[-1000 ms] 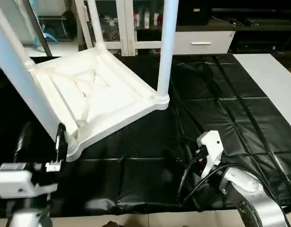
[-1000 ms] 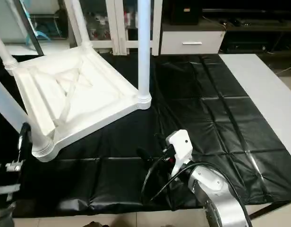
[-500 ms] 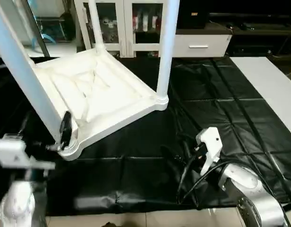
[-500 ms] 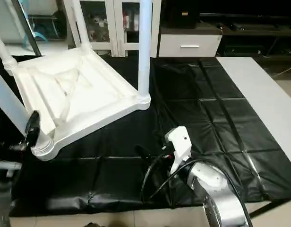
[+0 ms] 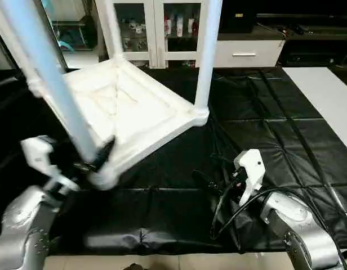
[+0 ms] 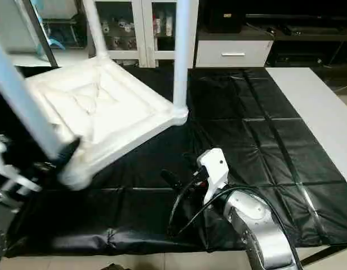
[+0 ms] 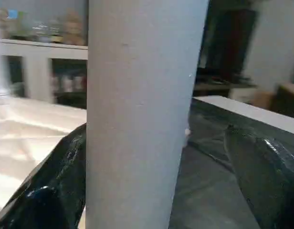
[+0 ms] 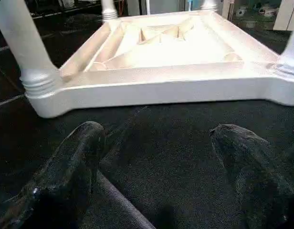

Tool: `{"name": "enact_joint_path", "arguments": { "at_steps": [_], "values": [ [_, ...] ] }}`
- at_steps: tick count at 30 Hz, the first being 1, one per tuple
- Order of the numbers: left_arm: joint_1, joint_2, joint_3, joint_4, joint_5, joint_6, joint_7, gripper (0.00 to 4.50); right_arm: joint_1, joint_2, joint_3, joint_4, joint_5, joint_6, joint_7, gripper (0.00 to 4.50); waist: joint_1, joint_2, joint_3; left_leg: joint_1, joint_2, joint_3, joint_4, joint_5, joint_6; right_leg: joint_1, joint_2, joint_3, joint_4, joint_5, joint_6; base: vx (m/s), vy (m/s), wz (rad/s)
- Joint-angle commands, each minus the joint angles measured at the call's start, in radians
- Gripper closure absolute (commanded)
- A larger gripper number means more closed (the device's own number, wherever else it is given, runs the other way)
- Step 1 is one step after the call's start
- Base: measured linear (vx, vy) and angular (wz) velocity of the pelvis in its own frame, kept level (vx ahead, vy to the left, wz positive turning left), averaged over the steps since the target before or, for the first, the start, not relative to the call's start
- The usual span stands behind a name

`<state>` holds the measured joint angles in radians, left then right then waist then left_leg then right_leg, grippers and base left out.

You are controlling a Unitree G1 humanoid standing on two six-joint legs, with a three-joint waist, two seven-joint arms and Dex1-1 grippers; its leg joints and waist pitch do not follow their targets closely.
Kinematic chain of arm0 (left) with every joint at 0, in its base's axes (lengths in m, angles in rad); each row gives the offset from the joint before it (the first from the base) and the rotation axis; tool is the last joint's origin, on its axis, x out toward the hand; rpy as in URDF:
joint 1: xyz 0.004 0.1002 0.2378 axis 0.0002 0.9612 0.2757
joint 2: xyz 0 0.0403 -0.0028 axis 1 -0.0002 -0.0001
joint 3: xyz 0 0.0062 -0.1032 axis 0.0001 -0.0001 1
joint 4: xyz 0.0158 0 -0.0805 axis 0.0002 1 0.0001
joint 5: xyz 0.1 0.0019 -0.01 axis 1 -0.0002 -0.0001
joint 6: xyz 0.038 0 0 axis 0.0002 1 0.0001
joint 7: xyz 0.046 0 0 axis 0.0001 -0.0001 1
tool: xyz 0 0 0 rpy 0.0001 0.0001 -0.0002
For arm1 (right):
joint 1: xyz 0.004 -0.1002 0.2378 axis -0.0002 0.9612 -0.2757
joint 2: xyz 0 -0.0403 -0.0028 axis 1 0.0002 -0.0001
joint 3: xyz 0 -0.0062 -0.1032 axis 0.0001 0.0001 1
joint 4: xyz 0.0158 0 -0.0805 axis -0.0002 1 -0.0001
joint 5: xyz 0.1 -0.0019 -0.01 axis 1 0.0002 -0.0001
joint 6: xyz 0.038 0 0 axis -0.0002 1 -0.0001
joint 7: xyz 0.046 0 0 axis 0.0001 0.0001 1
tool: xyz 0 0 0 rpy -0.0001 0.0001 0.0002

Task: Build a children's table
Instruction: Rotate table base

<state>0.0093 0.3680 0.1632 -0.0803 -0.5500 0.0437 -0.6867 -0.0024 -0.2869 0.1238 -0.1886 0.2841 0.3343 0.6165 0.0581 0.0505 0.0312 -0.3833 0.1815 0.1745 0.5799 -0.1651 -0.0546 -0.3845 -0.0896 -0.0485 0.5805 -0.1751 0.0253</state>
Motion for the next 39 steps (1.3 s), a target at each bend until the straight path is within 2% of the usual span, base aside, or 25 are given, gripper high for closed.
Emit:
{"name": "enact_joint_path", "arguments": {
  "at_steps": [1,2,5,6,7,8,9,11,12,13,15,17,18,19,20,23,25,27,28,29,30,31,34,38,39],
  "values": [
    [-0.028,-0.003,-0.049,-0.019,0.015,0.009,-0.037,0.04,-0.016,-0.004,-0.017,0.002,0.002,-0.014,-0.001,0.58,-0.005,0.012,-0.044,0.028,0.039,-0.017,-0.088,-0.456,-0.046,0.015,-0.036,0.034,-0.066,-0.283,-0.141,0.000,0.000,0.00],
    [-0.042,0.001,-0.092,-0.030,0.007,0.050,-0.076,0.04,-0.017,-0.006,-0.017,0.000,0.002,-0.014,0.000,0.58,-0.006,0.016,-0.044,0.028,0.039,-0.018,-0.088,-0.457,-0.048,0.015,-0.036,0.034,-0.066,-0.289,-0.140,0.000,0.000,0.00],
    [-0.057,0.003,-0.132,-0.033,0.010,0.080,-0.108,0.04,-0.020,-0.009,-0.017,0.000,0.002,-0.015,0.001,0.58,-0.007,0.013,-0.046,0.028,0.038,-0.018,-0.088,-0.449,-0.047,0.015,-0.035,0.035,-0.066,-0.294,-0.139,0.000,0.000,0.00],
    [-0.066,0.002,-0.150,-0.029,0.012,0.093,-0.121,0.04,-0.022,-0.010,-0.018,0.002,0.002,-0.015,0.002,0.58,-0.009,0.009,-0.046,0.026,0.038,-0.017,-0.087,-0.439,-0.044,0.016,-0.036,0.036,-0.065,-0.285,-0.141,0.000,0.000,0.00],
    [-0.086,0.003,-0.183,-0.017,0.026,0.102,-0.143,0.04,-0.024,-0.012,-0.019,0.005,0.002,-0.016,0.003,0.58,-0.009,0.011,-0.047,0.027,0.037,-0.016,-0.086,-0.429,-0.040,0.017,-0.034,0.036,-0.064,-0.278,-0.142,0.000,0.000,0.00],
    [-0.129,-0.005,-0.242,0.013,0.045,0.123,-0.178,0.04,-0.027,-0.017,-0.021,0.006,0.003,-0.018,0.007,0.58,-0.011,0.007,-0.047,0.027,0.037,-0.015,-0.086,-0.425,-0.037,0.016,-0.034,0.036,-0.065,-0.278,-0.142,0.000,0.000,0.00],
    [-0.129,-0.005,-0.242,0.013,0.045,0.123,-0.178,0.04,-0.027,-0.017,-0.021,0.006,0.003,-0.018,0.007,0.58,-0.007,0.010,-0.050,0.032,0.036,-0.014,-0.082,-0.412,-0.035,0.014,-0.034,0.037,-0.064,-0.276,-0.144,0.000,0.000,0.00],
    [-0.190,-0.032,-0.294,0.064,0.082,0.120,-0.195,0.04,-0.029,-0.022,-0.023,0.006,0.004,-0.017,0.010,0.58,-0.008,0.006,-0.049,0.025,0.036,-0.014,-0.083,-0.395,-0.030,0.020,-0.036,0.037,-0.064,-0.270,-0.145,0.000,0.000,0.00],
    [-0.211,-0.042,-0.307,0.085,0.096,0.114,-0.201,0.04,-0.030,-0.023,-0.023,0.006,0.004,-0.016,0.010,0.58,-0.008,0.005,-0.050,0.028,0.035,-0.012,-0.081,-0.392,-0.028,0.017,-0.036,0.037,-0.067,-0.281,-0.142,0.000,0.000,0.00],
    [-0.257,-0.069,-0.333,0.130,0.124,0.106,-0.201,0.04,-0.031,-0.026,-0.022,0.004,0.003,-0.016,0.012,0.58,-0.010,0.005,-0.050,0.024,0.035,-0.014,-0.082,-0.380,-0.026,0.022,-0.038,0.037,-0.065,-0.273,-0.144,0.000,0.000,0.00],
    [-0.286,-0.087,-0.352,0.158,0.144,0.093,-0.205,0.04,-0.032,-0.028,-0.023,0.003,0.003,-0.015,0.013,0.58,-0.011,0.005,-0.053,0.022,0.034,-0.014,-0.080,-0.358,-0.020,0.025,-0.039,0.037,-0.065,-0.255,-0.146,0.000,0.000,0.00],
    [-0.344,-0.123,-0.385,0.228,0.206,0.058,-0.182,0.04,-0.033,-0.033,-0.026,0.004,0.002,-0.016,0.014,0.58,-0.012,0.007,-0.055,0.024,0.034,-0.013,-0.076,-0.356,-0.017,0.024,-0.038,0.036,-0.066,-0.250,-0.148,0.000,0.000,0.00],
    [-0.345,-0.123,-0.387,0.230,0.207,0.057,-0.182,0.04,-0.033,-0.033,-0.026,0.004,0.002,-0.016,0.014,0.58,-0.013,0.004,-0.055,0.021,0.034,-0.013,-0.076,-0.351,-0.014,0.027,-0.039,0.036,-0.066,-0.246,-0.150,0.000,0.000,0.00],
    [-0.388,-0.147,-0.418,0.292,0.256,0.019,-0.171,0.04,-0.026,-0.039,-0.031,-0.005,0.004,-0.014,0.013,0.58,-0.018,0.003,-0.054,0.017,0.032,-0.013,-0.076,-0.345,-0.005,0.029,-0.038,0.034,-0.069,-0.247,-0.151,0.000,0.000,0.00],
    [-0.400,-0.155,-0.426,0.312,0.271,0.001,-0.165,0.04,-0.023,-0.042,-0.034,-0.008,0.006,-0.013,0.013,0.58,-0.019,0.002,-0.055,0.018,0.032,-0.014,-0.075,-0.343,-0.002,0.030,-0.039,0.034,-0.068,-0.247,-0.152,0.000,0.000,0.00],
    [-0.420,-0.168,-0.451,0.351,0.306,-0.007,-0.152,0.04,-0.017,-0.047,-0.037,-0.011,0.006,-0.015,0.013,0.58,-0.023,0.011,-0.057,0.016,0.034,-0.015,-0.074,-0.335,0.010,0.032,-0.042,0.032,-0.065,-0.235,-0.173,0.000,0.000,0.00],
    [-0.431,-0.175,-0.473,0.376,0.327,-0.007,-0.165,0.04,-0.006,-0.058,-0.037,-0.016,0.002,-0.018,0.014,0.58,-0.025,0.013,-0.057,0.019,0.035,-0.014,-0.074,-0.346,0.015,0.030,-0.040,0.032,-0.069,-0.247,-0.174,0.000,0.000,0.00],
    [-0.433,-0.170,-0.477,0.386,0.339,-0.024,-0.176,0.04,0.000,-0.063,-0.039,-0.020,0.002,-0.019,0.015,0.58,-0.023,0.009,-0.056,0.019,0.036,-0.014,-0.073,-0.350,0.017,0.030,-0.040,0.032,-0.071,-0.252,-0.173,0.000,0.000,0.00],
    [-0.433,-0.158,-0.461,0.389,0.329,-0.022,-0.187,0.04,0.004,-0.066,-0.042,-0.024,0.003,-0.018,0.015,0.58,-0.022,0.025,-0.058,0.019,0.035,-0.016,-0.074,-0.349,0.014,0.031,-0.041,0.031,-0.067,-0.249,-0.177,0.000,0.000,0.00],
    [-0.434,-0.155,-0.457,0.390,0.326,-0.021,-0.190,0.04,0.004,-0.066,-0.042,-0.025,0.004,-0.018,0.015,0.58,-0.026,0.018,-0.056,0.018,0.035,-0.015,-0.075,-0.358,0.015,0.030,-0.038,0.030,-0.071,-0.252,-0.177,0.000,0.000,0.00],
    [-0.431,-0.134,-0.447,0.391,0.321,-0.024,-0.213,0.04,0.009,-0.070,-0.045,-0.029,0.006,-0.018,0.016,0.58,-0.028,0.014,-0.057,0.017,0.034,-0.016,-0.075,-0.361,0.015,0.031,-0.039,0.030,-0.070,-0.251,-0.179,0.000,0.000,0.00],
    [-0.421,-0.083,-0.435,0.385,0.310,-0.009,-0.267,0.04,0.017,-0.077,-0.050,-0.036,0.010,-0.017,0.018,0.58,-0.029,0.018,-0.056,0.018,0.033,-0.016,-0.076,-0.371,0.018,0.030,-0.040,0.030,-0.071,-0.273,-0.179,0.000,0.000,0.00],
    [-0.407,-0.003,-0.408,0.379,0.284,0.014,-0.348,0.04,0.032,-0.085,-0.052,-0.045,0.017,-0.012,0.027,0.58,-0.033,0.020,-0.055,0.018,0.033,-0.016,-0.077,-0.375,0.020,0.028,-0.039,0.030,-0.069,-0.291,-0.179,0.000,0.000,0.00],
    [-0.414,0.050,-0.402,0.401,0.289,0.007,-0.402,0.04,0.039,-0.095,-0.041,-0.050,0.020,-0.009,0.041,0.58,-0.032,0.025,-0.054,0.022,0.035,-0.016,-0.078,-0.383,0.020,0.024,-0.039,0.030,-0.069,-0.300,-0.190,0.000,0.000,0.00],
    [-0.426,0.080,-0.406,0.425,0.299,0.005,-0.435,0.04,0.041,-0.102,-0.033,-0.049,0.020,-0.007,0.052,0.58,-0.033,0.018,-0.052,0.021,0.034,-0.015,-0.078,-0.389,0.019,0.023,-0.039,0.030,-0.071,-0.309,-0.187,0.000,0.000,0.00]
  ]
}}
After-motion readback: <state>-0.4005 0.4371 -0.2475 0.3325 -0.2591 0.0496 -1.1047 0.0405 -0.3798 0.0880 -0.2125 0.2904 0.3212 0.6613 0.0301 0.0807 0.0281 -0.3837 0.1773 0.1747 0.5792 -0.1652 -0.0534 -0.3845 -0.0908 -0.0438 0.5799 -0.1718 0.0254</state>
